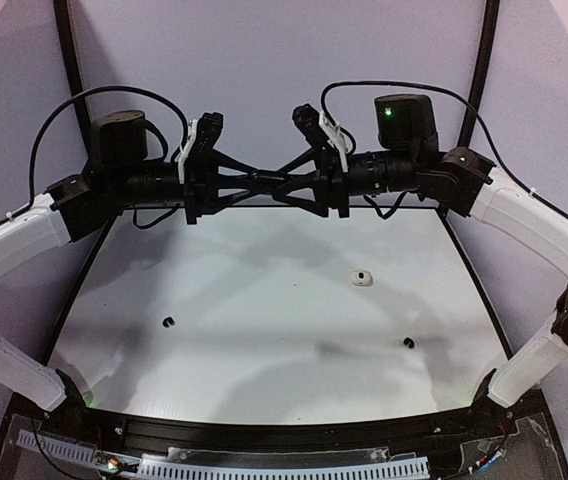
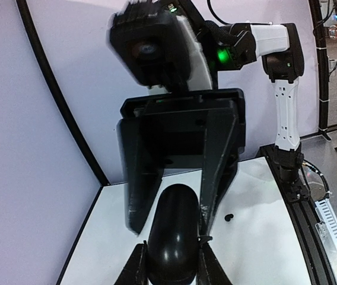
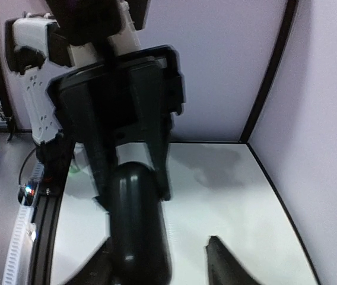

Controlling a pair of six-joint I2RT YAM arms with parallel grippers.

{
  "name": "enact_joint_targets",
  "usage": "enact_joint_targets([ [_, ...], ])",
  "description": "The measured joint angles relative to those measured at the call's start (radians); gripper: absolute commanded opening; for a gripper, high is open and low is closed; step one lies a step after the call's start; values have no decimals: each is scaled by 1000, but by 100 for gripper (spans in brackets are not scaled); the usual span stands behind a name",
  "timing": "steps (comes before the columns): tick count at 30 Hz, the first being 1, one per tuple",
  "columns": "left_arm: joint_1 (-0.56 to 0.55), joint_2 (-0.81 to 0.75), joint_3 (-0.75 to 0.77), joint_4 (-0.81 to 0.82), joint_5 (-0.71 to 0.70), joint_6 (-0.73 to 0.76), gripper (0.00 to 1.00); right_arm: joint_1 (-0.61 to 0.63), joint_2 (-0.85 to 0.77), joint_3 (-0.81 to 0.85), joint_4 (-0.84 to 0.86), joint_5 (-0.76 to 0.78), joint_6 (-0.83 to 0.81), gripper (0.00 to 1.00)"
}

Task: Insert the wireless bluetooth earbuds into the charging case
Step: Pass from the left arm to the right, then pass from the right arm to the left

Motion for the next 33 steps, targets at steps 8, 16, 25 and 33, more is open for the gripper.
enact_joint_targets([
  [8, 4, 0, 10, -31, 7, -8, 1, 7, -3, 0, -31, -6, -37, 1],
  [16, 5, -8, -10, 10, 7, -70, 66, 6, -42, -61, 48, -39, -18, 0],
  [25, 13, -18, -71, 130, 50, -191, 42, 2, -80, -98, 187, -128, 52, 0],
  [33, 13, -11, -68, 189, 78, -231, 48, 2, -71, -97, 200, -136, 59, 0],
])
